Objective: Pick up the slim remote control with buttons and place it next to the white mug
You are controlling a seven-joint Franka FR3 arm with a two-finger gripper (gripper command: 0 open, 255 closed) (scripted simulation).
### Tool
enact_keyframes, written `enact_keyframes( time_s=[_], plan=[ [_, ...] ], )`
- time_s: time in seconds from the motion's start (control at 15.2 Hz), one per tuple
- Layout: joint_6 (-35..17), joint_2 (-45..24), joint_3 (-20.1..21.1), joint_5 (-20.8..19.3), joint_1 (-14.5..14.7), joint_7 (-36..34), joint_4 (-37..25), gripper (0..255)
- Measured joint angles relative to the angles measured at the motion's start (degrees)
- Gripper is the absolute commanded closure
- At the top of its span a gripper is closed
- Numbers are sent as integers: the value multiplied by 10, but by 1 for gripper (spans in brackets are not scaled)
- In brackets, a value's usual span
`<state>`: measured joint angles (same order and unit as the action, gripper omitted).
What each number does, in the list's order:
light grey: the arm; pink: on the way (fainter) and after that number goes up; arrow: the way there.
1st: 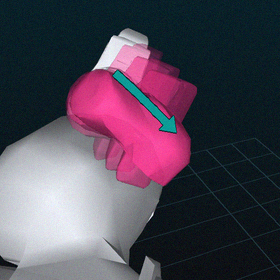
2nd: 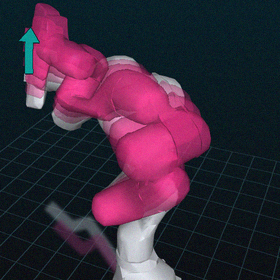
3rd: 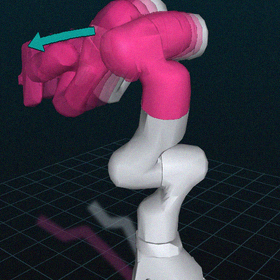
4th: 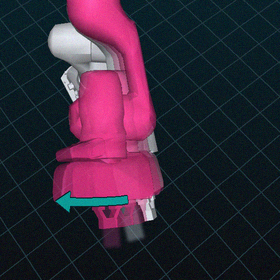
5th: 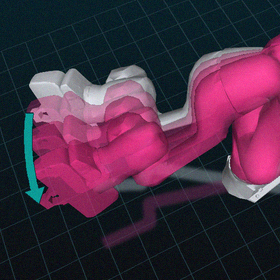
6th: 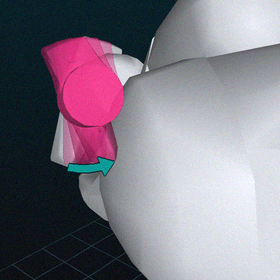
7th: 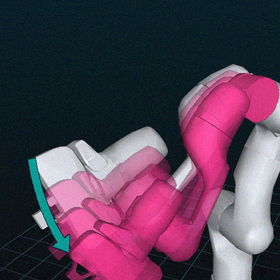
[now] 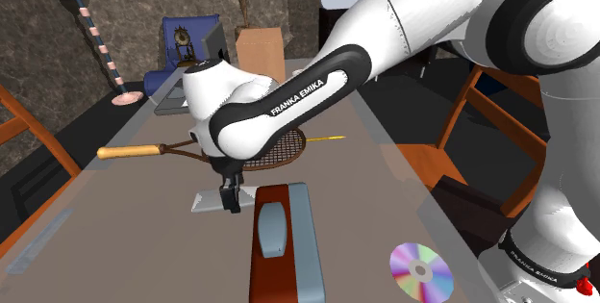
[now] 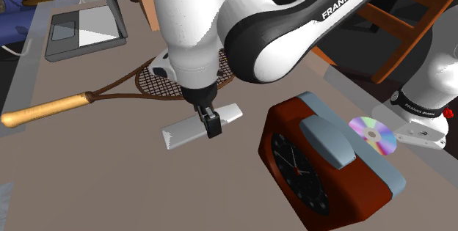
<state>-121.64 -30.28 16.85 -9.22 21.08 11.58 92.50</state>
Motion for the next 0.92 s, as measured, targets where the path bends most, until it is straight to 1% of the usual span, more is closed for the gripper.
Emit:
enact_keyframes(
  time_s=[0.33, 0.4, 0.92],
  plan=[
    [-2, -2, 0, -1, 0, 0, 0, 0],
    [-2, -2, 0, -1, 0, 0, 0, 255],
    [-2, -2, 0, -1, 0, 0, 0, 255]
  ],
)
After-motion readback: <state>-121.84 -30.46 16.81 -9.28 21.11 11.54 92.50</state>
